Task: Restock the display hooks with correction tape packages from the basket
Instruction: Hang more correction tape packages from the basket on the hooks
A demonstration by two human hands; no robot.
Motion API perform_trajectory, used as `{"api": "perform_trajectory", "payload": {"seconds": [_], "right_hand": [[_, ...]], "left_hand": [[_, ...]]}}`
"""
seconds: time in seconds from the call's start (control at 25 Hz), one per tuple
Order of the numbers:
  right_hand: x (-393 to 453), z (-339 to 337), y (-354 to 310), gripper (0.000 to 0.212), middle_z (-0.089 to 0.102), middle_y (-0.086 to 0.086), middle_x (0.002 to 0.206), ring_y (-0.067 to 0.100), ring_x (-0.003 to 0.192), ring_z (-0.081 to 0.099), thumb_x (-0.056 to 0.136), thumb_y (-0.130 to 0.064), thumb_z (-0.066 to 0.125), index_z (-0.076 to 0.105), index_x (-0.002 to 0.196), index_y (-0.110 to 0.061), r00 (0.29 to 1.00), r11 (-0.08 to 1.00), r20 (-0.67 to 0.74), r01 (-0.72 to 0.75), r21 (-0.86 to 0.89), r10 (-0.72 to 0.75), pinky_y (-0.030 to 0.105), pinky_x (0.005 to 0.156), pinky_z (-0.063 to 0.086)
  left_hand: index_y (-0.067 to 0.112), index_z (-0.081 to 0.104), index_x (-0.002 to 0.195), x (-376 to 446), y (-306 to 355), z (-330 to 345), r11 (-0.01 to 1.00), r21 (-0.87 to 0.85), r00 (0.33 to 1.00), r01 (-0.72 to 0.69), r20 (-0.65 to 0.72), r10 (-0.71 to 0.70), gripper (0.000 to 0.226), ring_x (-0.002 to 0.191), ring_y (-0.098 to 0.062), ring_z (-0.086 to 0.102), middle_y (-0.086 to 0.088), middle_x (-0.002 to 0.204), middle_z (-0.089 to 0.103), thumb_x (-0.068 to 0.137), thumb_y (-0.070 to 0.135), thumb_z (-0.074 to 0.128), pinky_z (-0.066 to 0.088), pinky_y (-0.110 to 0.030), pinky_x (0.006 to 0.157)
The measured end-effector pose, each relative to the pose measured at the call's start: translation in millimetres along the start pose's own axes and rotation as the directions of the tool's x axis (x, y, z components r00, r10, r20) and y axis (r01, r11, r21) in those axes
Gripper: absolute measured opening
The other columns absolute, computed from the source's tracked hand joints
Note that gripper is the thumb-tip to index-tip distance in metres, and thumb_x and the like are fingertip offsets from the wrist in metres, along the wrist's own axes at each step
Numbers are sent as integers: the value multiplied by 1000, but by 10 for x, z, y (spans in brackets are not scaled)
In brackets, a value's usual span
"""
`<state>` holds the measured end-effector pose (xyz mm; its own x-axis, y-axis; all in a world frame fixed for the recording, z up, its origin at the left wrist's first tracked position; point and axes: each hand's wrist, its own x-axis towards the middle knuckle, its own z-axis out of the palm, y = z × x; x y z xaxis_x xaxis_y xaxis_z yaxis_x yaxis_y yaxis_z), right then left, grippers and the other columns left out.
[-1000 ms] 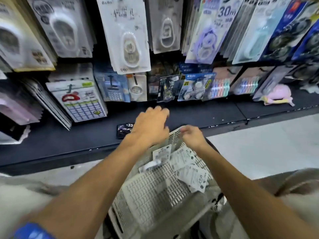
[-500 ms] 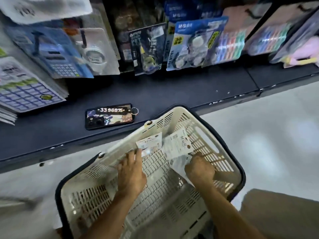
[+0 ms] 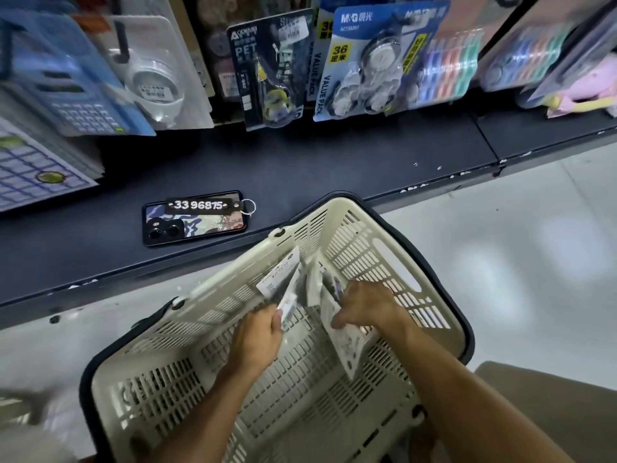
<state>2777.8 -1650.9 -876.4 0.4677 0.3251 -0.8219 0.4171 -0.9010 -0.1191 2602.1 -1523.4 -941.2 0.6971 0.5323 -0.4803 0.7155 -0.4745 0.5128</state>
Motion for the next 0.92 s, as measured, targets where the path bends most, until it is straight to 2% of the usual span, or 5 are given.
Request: {"api": "perform_trajectory", "payload": {"seconds": [0.16,0.32,0.4,0.64,0.92], "right_hand": [[-12,284,-236,52,73,2,91,12,76,63,94,-56,59,77,97,-7,988,695,142,-62,716,-58,23,69,44],[50,613,-171,5,73,6,85,22,74,63,94,-7,65,68,97,-10,987,251,-74,36,967,142,34,73,55],[118,634,-141,32,71,11,100,25,78,66,91,1,67,54,112,-19,967,88,-35,13,996,254,46,76,63],[228,762,-162,69,72,16,115,33,88,76,77,-22,88,49,134,-21,984,281,175,-163,946,-15,39,67,63],[204,918,-226,42,79,-3,86,12,75,75,82,-67,65,77,87,-27,940,691,252,-24,722,-231,33,72,59]], "left_hand": [[20,70,127,-17,109,75,745,-583,943,324,264,-204,37,95,-22,72,-4,107,77,106,42,49,57,-35,85],[43,67,125,-55,35,-99,481,-717,839,504,539,-76,87,107,-17,74,7,116,77,62,100,47,56,-37,84],[43,61,125,-84,63,-153,452,-718,811,529,584,-22,96,109,-14,70,8,124,73,48,99,62,54,-37,85],[11,26,158,207,103,-274,809,-280,693,517,691,-203,111,146,-29,37,-12,164,31,69,34,87,36,-43,116],[21,67,95,186,-86,-141,857,-220,808,467,498,-313,48,84,-17,73,-2,96,76,54,17,92,62,-35,78]]}}
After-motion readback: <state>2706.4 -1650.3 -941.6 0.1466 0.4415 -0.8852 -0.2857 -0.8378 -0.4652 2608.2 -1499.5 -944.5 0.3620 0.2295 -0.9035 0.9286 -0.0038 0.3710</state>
